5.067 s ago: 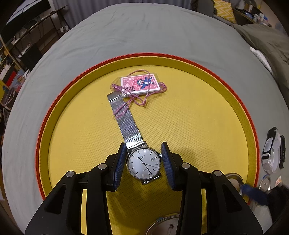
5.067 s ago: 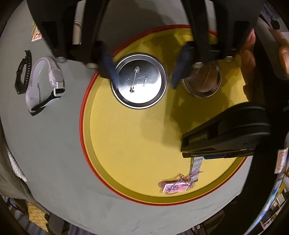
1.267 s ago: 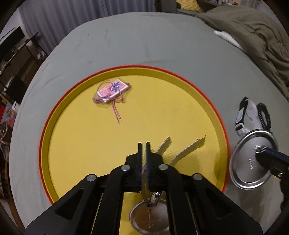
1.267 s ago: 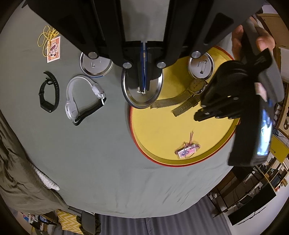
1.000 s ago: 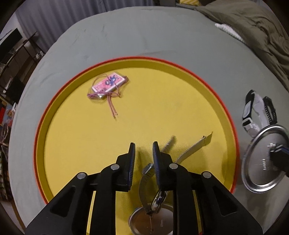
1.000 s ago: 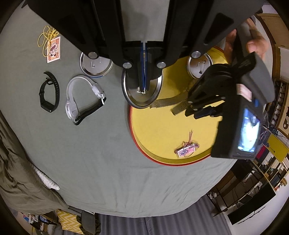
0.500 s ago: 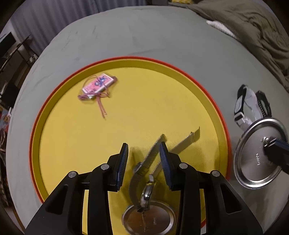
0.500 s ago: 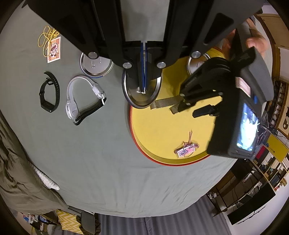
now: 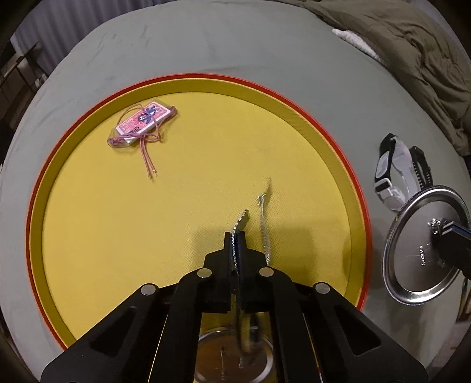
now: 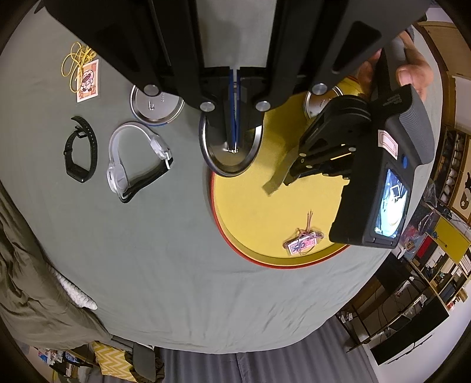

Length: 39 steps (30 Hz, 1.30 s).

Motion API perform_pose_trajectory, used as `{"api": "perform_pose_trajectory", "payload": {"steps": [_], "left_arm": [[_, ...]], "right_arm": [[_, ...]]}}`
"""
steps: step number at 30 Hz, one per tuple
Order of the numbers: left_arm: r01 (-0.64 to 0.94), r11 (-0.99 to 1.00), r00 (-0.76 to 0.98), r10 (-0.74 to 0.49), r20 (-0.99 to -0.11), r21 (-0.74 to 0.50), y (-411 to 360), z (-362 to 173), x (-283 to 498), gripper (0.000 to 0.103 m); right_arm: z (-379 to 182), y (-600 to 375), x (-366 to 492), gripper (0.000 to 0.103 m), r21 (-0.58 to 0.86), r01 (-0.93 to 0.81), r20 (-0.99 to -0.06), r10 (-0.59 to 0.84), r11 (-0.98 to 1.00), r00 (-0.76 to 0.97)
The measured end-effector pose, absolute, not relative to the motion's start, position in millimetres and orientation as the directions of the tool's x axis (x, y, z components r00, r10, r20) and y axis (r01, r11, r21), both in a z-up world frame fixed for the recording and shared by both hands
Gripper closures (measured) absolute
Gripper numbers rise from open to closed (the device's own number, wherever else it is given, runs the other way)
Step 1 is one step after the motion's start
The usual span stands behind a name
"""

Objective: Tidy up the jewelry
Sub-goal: 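Lift the watch by its strap with the left gripper while the right carries the badge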

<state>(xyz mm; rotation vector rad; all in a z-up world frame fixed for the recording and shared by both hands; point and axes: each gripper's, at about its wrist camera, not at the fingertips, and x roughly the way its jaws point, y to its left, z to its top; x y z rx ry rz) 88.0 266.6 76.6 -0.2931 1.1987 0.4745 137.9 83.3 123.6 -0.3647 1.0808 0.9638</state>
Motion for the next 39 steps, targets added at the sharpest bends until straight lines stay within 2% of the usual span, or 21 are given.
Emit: {"api": "perform_pose_trajectory", "payload": {"steps": [10,20,39], "left_arm": [[-0.522,0.853,0.314,0.199,-0.928,0.007,268,86,86,0.102],[-0.527,0.849,0.382,0.276,-0.882,0.038,250,129,64,0.102],[-0.508,0.861,0.482,0.322,-0.815,0.04,213,181,61,0.102]], "right_arm": [[128,79,141,0.101,0.189,-0.802,-0.862,0.487,0.567,0.142],[138,70,145,0.101,0.197,-0.794,-0.849,0.504,0.575,0.155],[164,40,152,0.101,0.203,-0.772,-0.819,0.536,0.603,0.203]]}}
